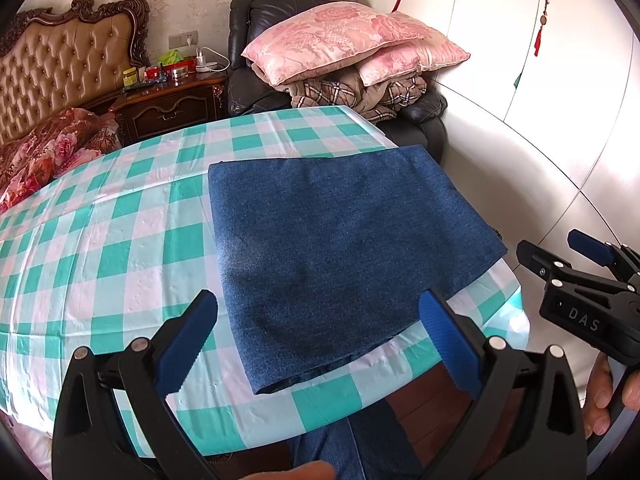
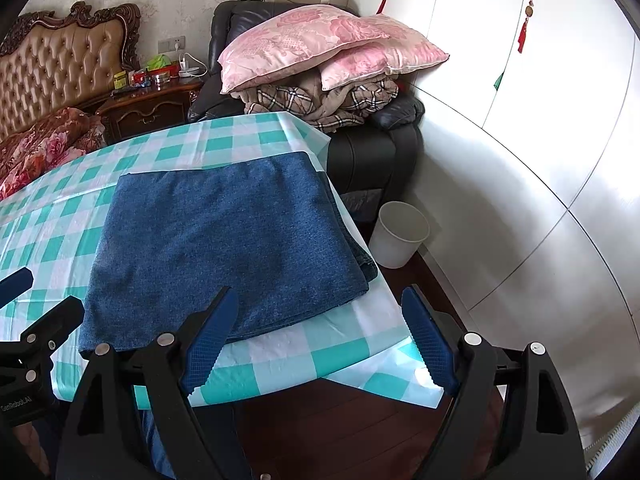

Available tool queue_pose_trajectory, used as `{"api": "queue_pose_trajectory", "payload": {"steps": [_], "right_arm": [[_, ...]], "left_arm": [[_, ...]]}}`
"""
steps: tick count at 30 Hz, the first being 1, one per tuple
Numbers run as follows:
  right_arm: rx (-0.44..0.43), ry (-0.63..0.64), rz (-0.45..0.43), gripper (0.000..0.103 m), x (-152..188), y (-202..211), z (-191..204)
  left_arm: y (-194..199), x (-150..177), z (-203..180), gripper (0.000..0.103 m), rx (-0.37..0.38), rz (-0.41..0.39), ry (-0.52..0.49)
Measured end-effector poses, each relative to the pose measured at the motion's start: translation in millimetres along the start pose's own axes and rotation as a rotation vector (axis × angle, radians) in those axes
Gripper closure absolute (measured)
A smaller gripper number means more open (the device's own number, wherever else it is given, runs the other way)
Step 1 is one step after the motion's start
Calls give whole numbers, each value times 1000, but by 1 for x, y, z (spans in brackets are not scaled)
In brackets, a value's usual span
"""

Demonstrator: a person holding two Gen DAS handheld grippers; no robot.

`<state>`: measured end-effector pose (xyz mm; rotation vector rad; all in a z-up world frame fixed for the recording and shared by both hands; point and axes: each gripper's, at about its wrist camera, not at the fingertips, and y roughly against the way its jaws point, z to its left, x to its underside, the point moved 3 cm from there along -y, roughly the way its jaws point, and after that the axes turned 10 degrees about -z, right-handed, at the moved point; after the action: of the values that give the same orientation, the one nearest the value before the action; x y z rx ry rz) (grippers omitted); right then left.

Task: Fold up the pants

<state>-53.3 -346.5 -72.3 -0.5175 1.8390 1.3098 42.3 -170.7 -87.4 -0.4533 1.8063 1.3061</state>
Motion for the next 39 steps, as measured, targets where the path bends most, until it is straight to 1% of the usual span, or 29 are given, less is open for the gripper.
{"api": "queue_pose_trajectory", "payload": {"steps": [11,16,26,39], "right_arm": [[0,-2,2,23,3,0,1],[18,6,2,23,5,1,1],[-3,-9,8,23,4,0,0],[-1,-8,12,23,4,0,-1]], "left_arm": [[-1,0,0,2,0,0,-1],[0,0,0,2,1,1,0],[0,0,0,2,1,1,0],[-1,-1,0,2,1,1,0]]}}
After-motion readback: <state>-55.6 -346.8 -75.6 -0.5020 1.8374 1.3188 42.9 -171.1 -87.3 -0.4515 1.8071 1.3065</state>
